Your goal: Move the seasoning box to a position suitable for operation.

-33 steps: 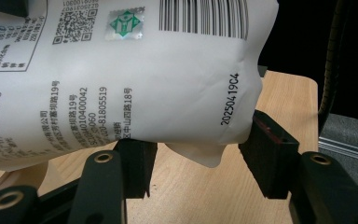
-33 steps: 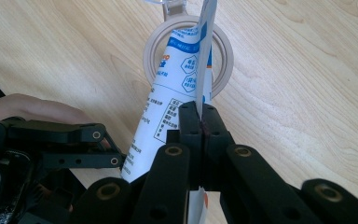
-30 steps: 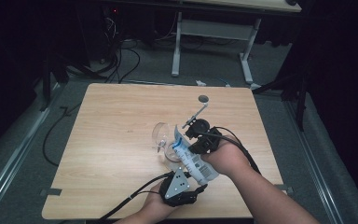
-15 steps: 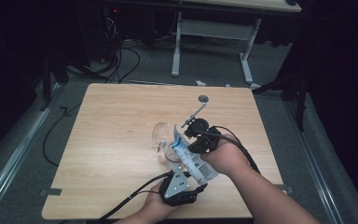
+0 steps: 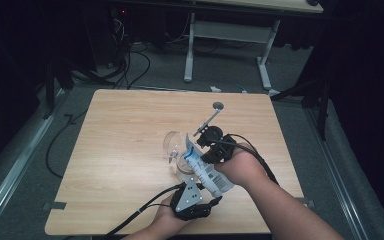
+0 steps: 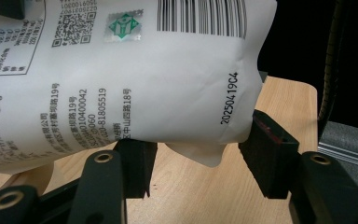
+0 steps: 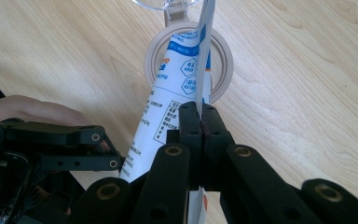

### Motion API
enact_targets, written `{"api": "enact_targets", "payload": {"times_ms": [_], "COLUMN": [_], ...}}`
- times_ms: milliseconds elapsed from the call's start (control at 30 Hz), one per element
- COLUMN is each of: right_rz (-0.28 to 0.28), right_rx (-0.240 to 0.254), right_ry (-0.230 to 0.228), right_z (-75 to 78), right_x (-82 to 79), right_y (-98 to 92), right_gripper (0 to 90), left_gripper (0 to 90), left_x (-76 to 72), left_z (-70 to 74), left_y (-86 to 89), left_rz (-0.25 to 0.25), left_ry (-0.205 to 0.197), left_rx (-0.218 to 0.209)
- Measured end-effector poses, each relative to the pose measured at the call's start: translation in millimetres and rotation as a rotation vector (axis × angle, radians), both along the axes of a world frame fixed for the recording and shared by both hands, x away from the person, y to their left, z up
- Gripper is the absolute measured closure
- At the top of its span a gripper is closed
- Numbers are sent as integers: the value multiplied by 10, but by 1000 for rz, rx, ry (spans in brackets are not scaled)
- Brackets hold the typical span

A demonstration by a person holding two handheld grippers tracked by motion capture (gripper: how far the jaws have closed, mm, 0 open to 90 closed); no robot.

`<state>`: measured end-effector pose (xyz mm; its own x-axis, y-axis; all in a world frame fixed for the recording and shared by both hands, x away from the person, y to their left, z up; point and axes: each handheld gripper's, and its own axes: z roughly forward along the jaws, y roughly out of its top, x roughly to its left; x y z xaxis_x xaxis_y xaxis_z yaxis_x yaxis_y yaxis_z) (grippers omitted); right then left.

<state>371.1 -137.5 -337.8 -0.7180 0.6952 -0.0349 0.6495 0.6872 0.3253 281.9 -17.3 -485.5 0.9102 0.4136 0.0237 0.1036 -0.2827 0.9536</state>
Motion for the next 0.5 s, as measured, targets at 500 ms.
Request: {"api": "enact_targets", "payload": {"times_ms": [500], "right_rz": [-2], "right_rx": [3], "right_ry": [-7], "right_z": [-4], "right_x": [25], "right_y": [-5], "right_gripper": [899], "left_gripper": [479], "left_x": [29], "left_z": [12], "left_y": [-10], "left_rz": [-3], "left_ry": [4], "left_rx": [-5]}}
